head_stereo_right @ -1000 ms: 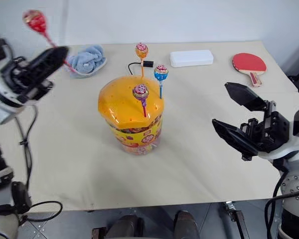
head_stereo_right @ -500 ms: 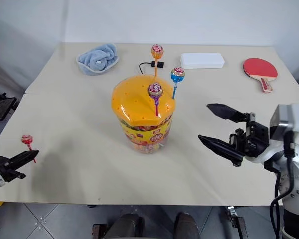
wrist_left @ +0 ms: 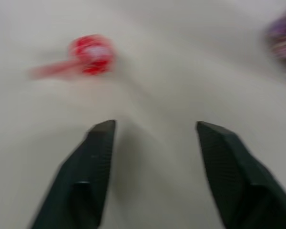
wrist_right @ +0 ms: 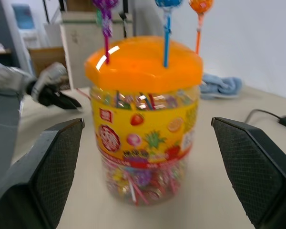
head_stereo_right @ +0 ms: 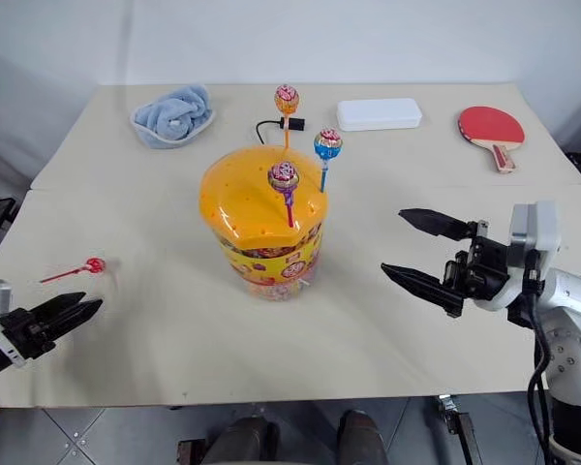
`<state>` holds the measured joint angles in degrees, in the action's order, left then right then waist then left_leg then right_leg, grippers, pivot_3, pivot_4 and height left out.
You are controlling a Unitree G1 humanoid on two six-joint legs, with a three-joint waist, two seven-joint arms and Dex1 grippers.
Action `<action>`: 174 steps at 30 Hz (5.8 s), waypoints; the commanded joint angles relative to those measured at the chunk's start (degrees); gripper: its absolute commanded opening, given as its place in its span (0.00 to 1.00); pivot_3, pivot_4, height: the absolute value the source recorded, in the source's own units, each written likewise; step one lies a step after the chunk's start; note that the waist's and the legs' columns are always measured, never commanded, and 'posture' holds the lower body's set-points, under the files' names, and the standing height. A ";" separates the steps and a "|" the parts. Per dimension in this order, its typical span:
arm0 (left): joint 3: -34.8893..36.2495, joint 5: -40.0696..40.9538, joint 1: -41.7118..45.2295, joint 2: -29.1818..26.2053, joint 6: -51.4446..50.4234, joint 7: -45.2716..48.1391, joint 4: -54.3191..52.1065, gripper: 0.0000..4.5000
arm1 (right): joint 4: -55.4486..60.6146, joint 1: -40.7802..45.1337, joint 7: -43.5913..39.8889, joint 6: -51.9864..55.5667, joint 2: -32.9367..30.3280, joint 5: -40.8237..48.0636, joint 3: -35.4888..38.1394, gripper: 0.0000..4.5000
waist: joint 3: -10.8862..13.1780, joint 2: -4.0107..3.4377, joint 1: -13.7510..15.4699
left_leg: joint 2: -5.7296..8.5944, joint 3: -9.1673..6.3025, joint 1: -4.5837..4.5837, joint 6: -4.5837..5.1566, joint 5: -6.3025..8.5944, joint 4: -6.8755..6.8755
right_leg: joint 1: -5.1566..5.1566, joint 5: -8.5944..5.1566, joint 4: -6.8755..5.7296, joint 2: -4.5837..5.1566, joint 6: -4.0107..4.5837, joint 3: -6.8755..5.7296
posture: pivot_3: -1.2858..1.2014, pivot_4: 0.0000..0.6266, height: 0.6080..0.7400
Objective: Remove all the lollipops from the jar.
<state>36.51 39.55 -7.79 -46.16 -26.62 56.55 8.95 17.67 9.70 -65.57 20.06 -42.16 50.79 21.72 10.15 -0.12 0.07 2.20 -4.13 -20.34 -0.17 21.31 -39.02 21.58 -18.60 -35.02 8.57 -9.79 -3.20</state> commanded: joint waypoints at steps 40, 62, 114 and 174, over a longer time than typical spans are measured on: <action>-3.05 20.55 15.85 2.03 -3.76 -0.64 -30.55 0.98 | -15.01 35.28 4.23 13.39 12.78 -0.64 -14.77 0.24 | 0.09 -0.17 -1.71 | 0.04 -0.09 -0.05 -0.01 0.01 -0.04 | 0.23 0.00 -0.32 0.00 0.01 -0.11 | 0.52 0.24 1.00; -11.56 14.40 18.16 -1.28 -0.87 9.01 -30.13 0.98 | -35.87 23.79 7.36 7.07 -19.10 -33.18 -21.36 0.01 | 0.28 -0.49 -2.01 | 0.16 0.41 -0.11 0.05 0.04 0.03 | 0.28 -0.01 -0.05 -0.01 0.03 -0.10 | 0.52 0.24 1.00; -3.88 15.03 11.05 2.93 -0.49 6.86 -27.56 0.98 | 1.17 27.64 6.33 2.68 13.02 -9.39 -22.14 0.53 | 0.48 -0.81 -0.57 | 0.01 -0.02 -0.05 -0.02 0.04 -0.10 | 0.09 0.00 -0.13 0.00 0.01 -0.39 | 0.52 0.24 1.00; -2.02 15.87 14.00 3.55 1.63 3.37 -28.41 0.98 | -31.13 34.80 -7.06 3.58 -8.58 -13.54 -8.06 0.99 | 0.61 -1.02 -1.80 | -0.18 0.26 -0.01 0.01 0.10 -0.16 | -0.01 0.01 0.02 -0.03 0.00 -0.44 | 0.52 0.24 1.00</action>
<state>32.84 53.94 6.07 -43.21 -26.05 61.47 -19.31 -18.26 42.53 -75.01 19.76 -52.52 33.55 14.08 10.75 -1.15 -1.72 2.03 -3.88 -20.35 -0.17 21.41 -39.19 21.57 -18.59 -35.01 8.55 -9.79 -3.63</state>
